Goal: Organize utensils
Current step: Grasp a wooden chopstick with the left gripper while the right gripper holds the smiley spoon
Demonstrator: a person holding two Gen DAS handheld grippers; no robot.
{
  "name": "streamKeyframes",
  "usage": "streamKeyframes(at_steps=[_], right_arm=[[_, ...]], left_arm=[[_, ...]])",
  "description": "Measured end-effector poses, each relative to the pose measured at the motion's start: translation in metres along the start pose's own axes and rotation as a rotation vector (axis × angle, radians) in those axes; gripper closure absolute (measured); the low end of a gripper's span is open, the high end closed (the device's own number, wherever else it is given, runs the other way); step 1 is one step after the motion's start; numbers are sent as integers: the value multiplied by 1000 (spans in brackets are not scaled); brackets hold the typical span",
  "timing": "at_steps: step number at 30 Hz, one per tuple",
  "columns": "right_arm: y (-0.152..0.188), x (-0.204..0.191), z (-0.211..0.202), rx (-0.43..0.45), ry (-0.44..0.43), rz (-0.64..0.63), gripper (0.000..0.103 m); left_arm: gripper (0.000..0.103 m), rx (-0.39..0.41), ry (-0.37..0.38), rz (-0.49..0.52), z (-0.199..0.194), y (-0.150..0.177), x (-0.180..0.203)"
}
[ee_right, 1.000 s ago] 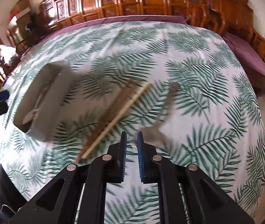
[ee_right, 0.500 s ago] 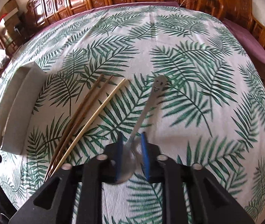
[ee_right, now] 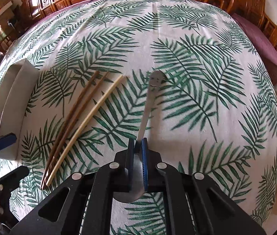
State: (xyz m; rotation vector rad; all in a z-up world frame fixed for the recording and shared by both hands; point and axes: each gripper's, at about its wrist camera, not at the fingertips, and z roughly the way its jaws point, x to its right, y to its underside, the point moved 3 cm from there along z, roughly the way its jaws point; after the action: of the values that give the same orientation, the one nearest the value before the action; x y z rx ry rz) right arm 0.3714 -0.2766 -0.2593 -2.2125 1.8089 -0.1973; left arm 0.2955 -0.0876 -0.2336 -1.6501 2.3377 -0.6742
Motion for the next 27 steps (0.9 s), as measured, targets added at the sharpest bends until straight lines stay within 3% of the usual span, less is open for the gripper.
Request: streamKeyframes(at_steps=[12, 27], right_arm=[[-11, 3, 4, 14, 35, -14, 95], [8, 6, -4, 40, 39, -32, 96]], left_arm=[[46, -13, -3, -16, 15, -8, -2], [65, -23, -4, 1, 32, -30, 4]])
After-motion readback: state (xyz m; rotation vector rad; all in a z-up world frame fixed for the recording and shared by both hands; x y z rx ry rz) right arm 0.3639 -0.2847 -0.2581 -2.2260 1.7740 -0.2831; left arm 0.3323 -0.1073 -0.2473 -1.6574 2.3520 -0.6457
